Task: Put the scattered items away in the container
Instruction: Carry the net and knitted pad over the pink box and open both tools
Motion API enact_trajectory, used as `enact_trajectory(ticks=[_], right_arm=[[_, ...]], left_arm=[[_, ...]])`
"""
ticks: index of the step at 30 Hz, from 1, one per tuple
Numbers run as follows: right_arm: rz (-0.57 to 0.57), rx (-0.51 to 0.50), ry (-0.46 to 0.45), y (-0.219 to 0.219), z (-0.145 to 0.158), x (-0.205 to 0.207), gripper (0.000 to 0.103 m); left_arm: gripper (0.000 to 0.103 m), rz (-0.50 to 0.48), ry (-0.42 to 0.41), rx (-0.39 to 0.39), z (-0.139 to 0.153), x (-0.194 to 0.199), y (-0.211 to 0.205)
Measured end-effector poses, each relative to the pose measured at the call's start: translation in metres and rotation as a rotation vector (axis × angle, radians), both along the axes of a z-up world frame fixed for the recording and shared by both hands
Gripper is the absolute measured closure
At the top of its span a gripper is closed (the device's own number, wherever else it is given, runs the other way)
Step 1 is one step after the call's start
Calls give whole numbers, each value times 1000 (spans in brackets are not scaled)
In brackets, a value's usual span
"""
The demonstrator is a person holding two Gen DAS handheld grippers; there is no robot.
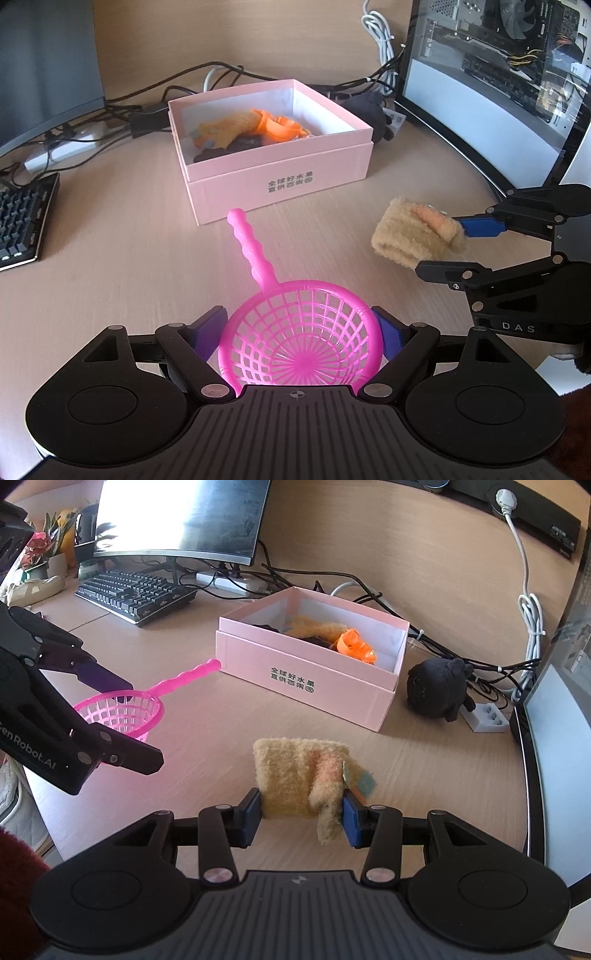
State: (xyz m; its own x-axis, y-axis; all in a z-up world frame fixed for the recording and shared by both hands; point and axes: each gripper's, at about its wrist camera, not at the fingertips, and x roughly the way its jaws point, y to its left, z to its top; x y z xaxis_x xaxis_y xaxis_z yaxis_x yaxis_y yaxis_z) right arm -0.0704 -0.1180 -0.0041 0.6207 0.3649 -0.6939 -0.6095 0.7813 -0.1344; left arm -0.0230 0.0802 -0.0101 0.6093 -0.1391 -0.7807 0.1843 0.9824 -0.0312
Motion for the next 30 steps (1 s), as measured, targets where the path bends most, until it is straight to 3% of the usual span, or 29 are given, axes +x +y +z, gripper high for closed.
enact_trajectory(ticks=[30], right_arm=[[60,6,1,13,2,11,59]], left_arm=[[16,41,-31,26,8,2,2]])
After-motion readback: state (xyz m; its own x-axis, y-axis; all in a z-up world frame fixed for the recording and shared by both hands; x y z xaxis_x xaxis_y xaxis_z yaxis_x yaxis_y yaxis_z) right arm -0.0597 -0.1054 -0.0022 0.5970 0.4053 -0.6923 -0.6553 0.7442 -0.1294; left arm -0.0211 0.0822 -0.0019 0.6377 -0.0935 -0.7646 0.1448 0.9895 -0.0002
